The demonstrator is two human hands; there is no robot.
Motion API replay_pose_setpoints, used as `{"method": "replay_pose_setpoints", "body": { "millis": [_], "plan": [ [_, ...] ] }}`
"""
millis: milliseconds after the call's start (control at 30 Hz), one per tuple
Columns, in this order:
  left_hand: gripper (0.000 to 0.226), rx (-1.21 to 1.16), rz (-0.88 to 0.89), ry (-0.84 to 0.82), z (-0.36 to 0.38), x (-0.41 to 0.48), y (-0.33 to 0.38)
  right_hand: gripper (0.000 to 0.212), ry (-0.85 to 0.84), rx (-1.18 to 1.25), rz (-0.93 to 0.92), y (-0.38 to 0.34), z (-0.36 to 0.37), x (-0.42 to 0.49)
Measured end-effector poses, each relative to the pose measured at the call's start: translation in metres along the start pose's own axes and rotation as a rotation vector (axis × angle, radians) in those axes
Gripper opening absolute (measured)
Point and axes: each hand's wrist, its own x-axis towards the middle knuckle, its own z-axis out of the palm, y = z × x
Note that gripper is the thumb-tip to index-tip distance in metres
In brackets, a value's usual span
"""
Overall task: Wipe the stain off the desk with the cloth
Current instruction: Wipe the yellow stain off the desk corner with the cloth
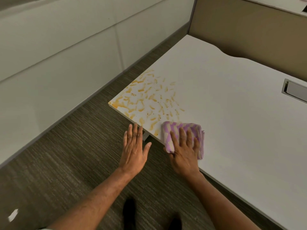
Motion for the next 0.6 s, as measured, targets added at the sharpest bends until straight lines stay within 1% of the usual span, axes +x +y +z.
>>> {"method": "replay_pose_setpoints", "body": {
  "millis": [67, 167, 233, 467, 600],
  "plan": [
    [0.080, 0.009, 0.003, -0.001, 0.000, 0.001, -0.001, 0.082, 0.008, 0.019, 0.078, 0.015, -0.003, -0.002],
    [0.079, 0.003, -0.007, -0.019, 0.002, 0.002, -0.003, 0.078, 0.041, 0.044, 0.222, 0.027, -0.011, 0.011],
    [0.079, -0.002, -0.008, -0.032, 0.004, 0.002, -0.003, 0.075, 0.039, 0.055, 0.247, 0.022, -0.016, 0.026],
    [0.080, 0.005, -0.004, -0.029, 0.006, 0.010, -0.003, 0.076, 0.036, 0.062, 0.157, -0.013, -0.010, 0.047],
    [0.078, -0.005, 0.003, -0.020, 0.007, 0.015, -0.003, 0.080, 0.021, 0.082, 0.048, -0.017, -0.008, 0.038]
  ]
}}
